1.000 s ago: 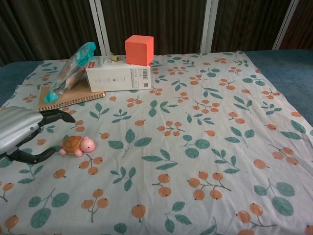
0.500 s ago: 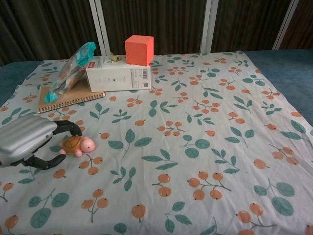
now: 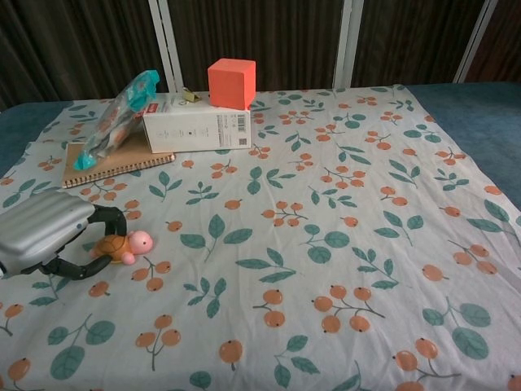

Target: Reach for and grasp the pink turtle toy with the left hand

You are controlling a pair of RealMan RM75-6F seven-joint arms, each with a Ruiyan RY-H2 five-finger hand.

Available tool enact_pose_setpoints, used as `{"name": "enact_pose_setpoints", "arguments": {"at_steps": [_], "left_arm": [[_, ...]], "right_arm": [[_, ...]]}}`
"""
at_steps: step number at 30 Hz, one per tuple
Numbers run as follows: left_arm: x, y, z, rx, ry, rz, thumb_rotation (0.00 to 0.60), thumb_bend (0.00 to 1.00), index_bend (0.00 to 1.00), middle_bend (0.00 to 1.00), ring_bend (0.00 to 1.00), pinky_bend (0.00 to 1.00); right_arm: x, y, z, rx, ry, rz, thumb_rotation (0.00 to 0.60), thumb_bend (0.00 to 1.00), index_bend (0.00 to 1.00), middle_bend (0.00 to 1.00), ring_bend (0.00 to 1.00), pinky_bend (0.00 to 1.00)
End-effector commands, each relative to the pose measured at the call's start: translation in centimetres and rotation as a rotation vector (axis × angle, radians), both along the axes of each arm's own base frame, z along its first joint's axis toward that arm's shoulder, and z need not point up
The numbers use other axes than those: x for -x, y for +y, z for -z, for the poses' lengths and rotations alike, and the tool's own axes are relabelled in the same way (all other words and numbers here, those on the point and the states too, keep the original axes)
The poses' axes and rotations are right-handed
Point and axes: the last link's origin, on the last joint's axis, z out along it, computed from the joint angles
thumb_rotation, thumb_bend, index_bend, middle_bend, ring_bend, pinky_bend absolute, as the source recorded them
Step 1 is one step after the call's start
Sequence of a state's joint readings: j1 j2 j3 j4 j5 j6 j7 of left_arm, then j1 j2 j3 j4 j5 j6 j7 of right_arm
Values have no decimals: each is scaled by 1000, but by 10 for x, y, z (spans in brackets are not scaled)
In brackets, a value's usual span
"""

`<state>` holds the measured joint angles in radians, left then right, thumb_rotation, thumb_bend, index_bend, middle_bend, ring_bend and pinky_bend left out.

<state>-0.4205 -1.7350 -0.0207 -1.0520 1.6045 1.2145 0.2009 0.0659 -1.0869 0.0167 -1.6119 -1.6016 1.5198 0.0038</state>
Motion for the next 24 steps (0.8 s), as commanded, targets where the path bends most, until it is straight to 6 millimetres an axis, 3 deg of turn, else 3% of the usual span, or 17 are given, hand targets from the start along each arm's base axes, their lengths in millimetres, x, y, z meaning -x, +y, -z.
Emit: {"name": "enact_pose_setpoints", "arguments": {"at_steps": [1,7,16,18,23,24], "left_arm": [[-1,1,2,-12,-21,13,600,388,637,665,913,1000],[-3,4,3,-44,-61,34,600,411,828,844,964,1000],[-1,7,5,-80,-78,61,600,410,844,862,978,1000],[1,7,7,-68,-67,59,600,410,788,805,970,1000],[7,6,8,-1,-53,19,600,412,328,360,915,1000],[7,6,8,4,-58,18,600,411,276,317,914,1000]], "right_arm": [[0,0,0,0,1,0,600,188,0,0,0,0],[0,0,0,-1,2,0,600,188,0,0,0,0],[1,-1,0,-1,3,3,600,188,0,0,0,0],[1,0,0,0,3,2,600,188,0,0,0,0],[1,0,-2,9,1,4,600,188,0,0,0,0],[1,0,-3,13,0,3,600,188,0,0,0,0]]}}
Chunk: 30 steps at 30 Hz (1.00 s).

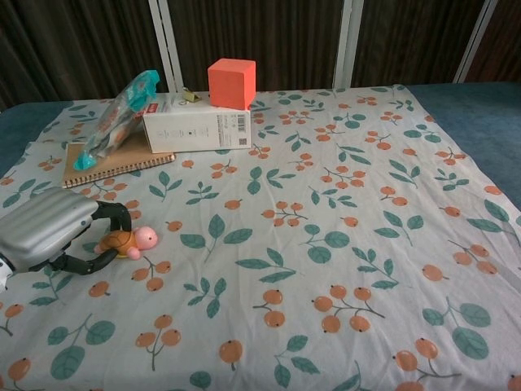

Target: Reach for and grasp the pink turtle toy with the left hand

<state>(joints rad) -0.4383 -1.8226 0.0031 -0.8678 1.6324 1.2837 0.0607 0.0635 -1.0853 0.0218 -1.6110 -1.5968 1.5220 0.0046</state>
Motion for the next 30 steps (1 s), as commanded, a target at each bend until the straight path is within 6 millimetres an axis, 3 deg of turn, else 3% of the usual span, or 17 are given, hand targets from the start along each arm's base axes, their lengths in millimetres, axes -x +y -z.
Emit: {"name": "enact_pose_setpoints", "arguments": {"at_steps": [1,4,9,18,24,30], "left_arm": [[0,-1,-2,27,-10,-14,600,411,206,262,913,1000],[-1,-1,-3,30,-16,-10,600,406,147,185,913,1000],[-3,-4,-4,44,-35,-15,600,402,174,181,914,1000],[-1,-2,-5,29,-23,-20,600,403,376,339,914,1000],[-2,-2,-4,-3,-25,-5,600,409,614,655,936,1000],[-5,0,-3,-70,-56,2,600,497,822,858,959,1000]], "right_arm": [[0,0,-1,7,-2,-2,600,188,0,0,0,0],[0,1,-2,9,-3,-2,600,188,0,0,0,0],[1,0,-2,6,-3,9,600,188,0,0,0,0],[1,1,-3,12,-4,10,600,188,0,0,0,0],[1,1,-3,12,-4,10,600,188,0,0,0,0],[1,1,-4,15,-4,10,600,188,0,0,0,0]]}}
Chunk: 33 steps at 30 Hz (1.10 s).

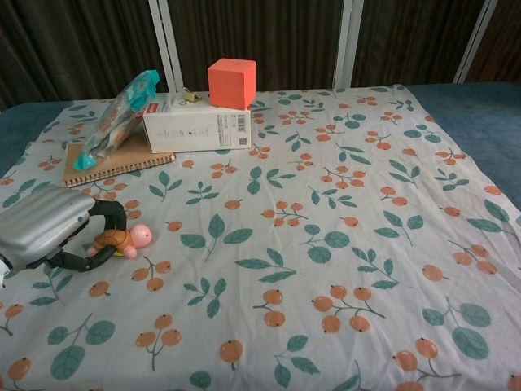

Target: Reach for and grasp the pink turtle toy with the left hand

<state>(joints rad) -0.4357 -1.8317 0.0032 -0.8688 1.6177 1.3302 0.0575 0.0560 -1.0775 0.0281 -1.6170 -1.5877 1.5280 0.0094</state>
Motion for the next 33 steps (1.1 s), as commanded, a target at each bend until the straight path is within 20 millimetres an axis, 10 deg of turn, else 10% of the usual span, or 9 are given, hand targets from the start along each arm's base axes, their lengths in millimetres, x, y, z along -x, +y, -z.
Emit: {"name": "enact_pose_setpoints", "arguments": {"at_steps": [1,7,19,33], "left_arm": [[-2,1,1,-43,-28,0,600,510,840,879,962,1000],[0,1,2,-28,-40,6,600,502,774,794,961,1000],[4,0,5,56,-34,-44,600,433,163,169,919,1000],[5,-18,-25,38,-63,-19,600,355,16,89,855,1000]], "right_arm": [[0,0,0,2,0,-1,600,188,0,0,0,0],[0,0,0,-2,0,-1,600,189,0,0,0,0],[0,0,0,4,-2,2,600,188,0,0,0,0],[2,-2,3,4,6,11,600,188,0,0,0,0]]}}
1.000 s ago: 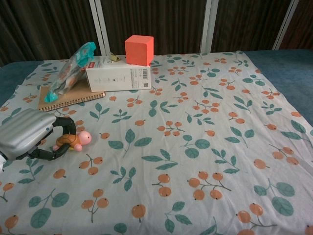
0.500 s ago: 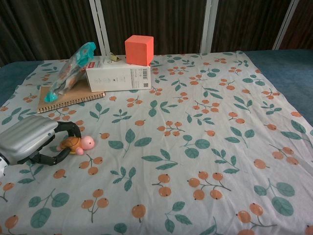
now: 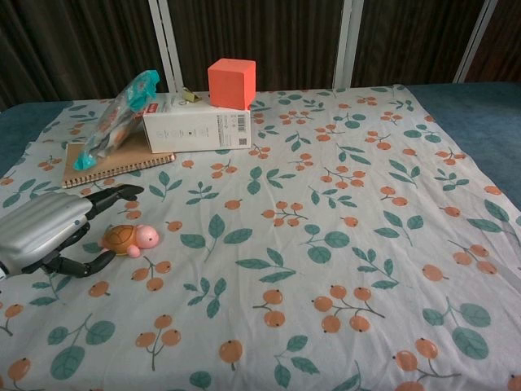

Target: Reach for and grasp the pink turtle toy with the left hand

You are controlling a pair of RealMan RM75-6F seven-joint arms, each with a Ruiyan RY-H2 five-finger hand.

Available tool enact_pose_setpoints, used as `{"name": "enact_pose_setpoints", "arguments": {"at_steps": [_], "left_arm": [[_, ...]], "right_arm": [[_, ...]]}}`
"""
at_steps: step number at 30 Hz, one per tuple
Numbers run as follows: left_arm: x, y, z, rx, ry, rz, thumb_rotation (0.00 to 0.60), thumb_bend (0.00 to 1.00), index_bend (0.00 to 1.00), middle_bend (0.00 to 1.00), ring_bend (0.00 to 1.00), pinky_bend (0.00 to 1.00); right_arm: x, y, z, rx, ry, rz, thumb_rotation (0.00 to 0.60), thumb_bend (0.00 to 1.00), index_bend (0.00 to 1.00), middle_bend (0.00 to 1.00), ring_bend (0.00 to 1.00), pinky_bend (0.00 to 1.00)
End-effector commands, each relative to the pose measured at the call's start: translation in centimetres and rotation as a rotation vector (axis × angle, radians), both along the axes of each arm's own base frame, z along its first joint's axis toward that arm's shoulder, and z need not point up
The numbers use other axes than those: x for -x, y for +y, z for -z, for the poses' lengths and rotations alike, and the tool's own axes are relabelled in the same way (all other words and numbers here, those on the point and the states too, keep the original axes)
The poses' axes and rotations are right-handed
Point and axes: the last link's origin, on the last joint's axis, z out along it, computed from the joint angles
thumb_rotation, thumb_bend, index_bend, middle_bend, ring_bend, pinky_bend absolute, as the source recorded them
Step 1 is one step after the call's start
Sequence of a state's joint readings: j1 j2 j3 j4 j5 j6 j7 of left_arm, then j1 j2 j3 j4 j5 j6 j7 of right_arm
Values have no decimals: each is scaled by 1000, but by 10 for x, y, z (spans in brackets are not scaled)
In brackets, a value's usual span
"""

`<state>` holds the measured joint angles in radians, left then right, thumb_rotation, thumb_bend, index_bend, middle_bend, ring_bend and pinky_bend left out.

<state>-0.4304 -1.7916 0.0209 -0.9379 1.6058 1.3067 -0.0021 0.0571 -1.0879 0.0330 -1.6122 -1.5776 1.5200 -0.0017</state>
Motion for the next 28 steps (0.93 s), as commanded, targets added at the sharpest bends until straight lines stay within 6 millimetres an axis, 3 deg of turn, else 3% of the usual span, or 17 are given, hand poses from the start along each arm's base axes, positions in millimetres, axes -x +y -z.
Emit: {"name": "enact_pose_setpoints", "arguments": {"at_steps": [1,4,6,8,11,16,19,28], "left_arm": [[4,-17,-29,-26,6,17,600,348,13,78,845,1000],[7,-34,-54,-54,25,8,600,334,1,56,807,995],[11,-47,-74,-92,43,-13,600,326,0,40,710,929],[14,-61,-96,-135,37,-41,600,321,0,18,477,750],[18,-78,-123,-188,24,-76,600,321,0,19,251,522],[35,-116,-160,-240,-75,-171,600,320,0,9,48,193],[48,-129,-169,-225,-61,-221,594,320,0,0,0,103],[51,-127,-167,-148,-33,-250,599,317,0,0,0,100]], "right_arm": [[0,-1,1,3,1,2,600,188,0,0,0,0],[0,-1,2,0,4,4,600,188,0,0,0,0],[0,0,4,-6,7,6,600,188,0,0,0,0],[-1,0,6,-14,7,4,600,188,0,0,0,0],[-1,1,8,-26,5,2,600,188,0,0,0,0],[0,3,10,-50,11,25,600,188,0,0,0,0],[-1,4,10,-57,11,33,600,189,0,0,0,0],[-3,5,9,-43,5,16,600,188,0,0,0,0]]}}
